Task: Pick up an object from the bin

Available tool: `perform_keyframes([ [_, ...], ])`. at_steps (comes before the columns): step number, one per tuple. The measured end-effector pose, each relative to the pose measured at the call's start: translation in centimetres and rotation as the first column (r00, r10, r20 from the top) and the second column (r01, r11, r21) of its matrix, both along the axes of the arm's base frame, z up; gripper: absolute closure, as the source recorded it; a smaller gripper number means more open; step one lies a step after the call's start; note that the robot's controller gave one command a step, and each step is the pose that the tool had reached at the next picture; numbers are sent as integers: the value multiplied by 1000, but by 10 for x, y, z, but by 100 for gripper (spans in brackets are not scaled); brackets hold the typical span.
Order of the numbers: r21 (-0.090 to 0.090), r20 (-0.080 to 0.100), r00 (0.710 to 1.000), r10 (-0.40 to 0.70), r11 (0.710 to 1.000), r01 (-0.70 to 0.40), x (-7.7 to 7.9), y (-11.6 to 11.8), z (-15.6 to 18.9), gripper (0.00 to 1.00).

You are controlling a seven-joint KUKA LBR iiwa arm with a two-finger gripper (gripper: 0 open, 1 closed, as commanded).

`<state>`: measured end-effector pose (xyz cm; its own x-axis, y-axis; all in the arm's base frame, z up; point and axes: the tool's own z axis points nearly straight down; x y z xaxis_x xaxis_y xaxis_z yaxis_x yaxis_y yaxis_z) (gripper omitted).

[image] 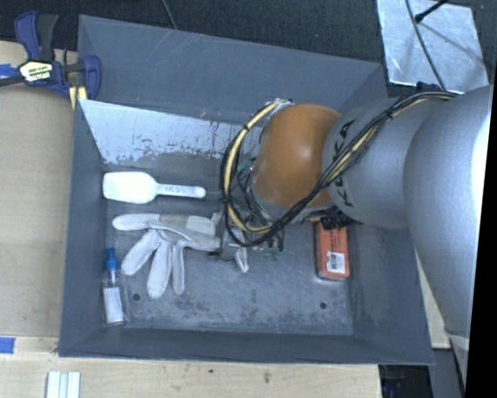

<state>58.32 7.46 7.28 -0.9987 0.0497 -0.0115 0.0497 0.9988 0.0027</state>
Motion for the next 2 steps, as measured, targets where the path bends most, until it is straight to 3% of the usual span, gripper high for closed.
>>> perform_keyframes([
  [2,-2,-13,1000,-1,1000,1,-2,0,27,100],
])
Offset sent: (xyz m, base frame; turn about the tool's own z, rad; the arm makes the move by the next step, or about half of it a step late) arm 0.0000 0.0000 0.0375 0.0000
